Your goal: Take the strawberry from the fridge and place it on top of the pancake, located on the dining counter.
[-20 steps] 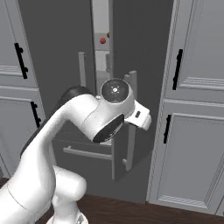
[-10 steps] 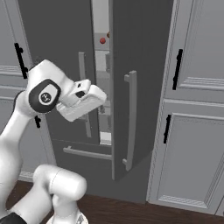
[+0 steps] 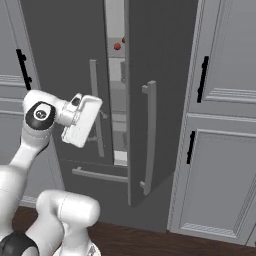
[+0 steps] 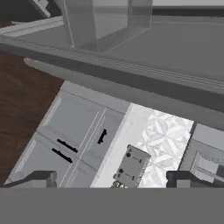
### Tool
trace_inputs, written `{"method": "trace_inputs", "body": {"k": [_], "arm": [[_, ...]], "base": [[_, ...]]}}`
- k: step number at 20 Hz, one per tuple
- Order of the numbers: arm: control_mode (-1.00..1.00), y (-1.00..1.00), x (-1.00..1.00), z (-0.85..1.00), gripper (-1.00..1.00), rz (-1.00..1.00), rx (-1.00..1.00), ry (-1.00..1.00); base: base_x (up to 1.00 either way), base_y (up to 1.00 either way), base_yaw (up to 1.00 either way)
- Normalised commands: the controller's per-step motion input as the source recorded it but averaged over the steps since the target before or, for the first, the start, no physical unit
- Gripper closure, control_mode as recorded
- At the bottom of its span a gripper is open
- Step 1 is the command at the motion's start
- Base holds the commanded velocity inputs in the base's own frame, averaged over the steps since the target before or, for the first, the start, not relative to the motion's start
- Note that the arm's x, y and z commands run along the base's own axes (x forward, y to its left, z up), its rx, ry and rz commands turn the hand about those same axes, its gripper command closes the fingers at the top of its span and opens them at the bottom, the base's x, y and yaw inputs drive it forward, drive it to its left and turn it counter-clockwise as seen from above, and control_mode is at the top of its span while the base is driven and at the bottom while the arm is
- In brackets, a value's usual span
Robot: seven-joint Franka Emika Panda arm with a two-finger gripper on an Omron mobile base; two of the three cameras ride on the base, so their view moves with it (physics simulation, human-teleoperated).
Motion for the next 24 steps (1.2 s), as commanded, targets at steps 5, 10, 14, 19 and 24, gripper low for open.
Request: {"method": "trace_inputs", "body": {"k": [5, 10, 14, 19, 24], "arm": [[-1.00, -0.07, 1.00, -0.02, -1.00, 0.32, 0.00, 0.16], [-1.00, -0.31, 0.86, -0.27, -1.00, 0.21, -0.04, 0.43], [-1.00, -0.51, 0.67, -0.23, -1.00, 0.11, -0.10, 0.47], [-1.00, -0.43, 0.35, -0.01, -1.00, 0.06, -0.08, 0.34], [-1.00, -0.86, -0.39, 0.00, -1.00, -0.01, -0.01, 0.12]], "base": [[0.00, 0.00, 0.00], [0.00, 0.00, 0.00], [0.00, 0.00, 0.00], [0.00, 0.00, 0.00], [0.00, 0.00, 0.00]]}}
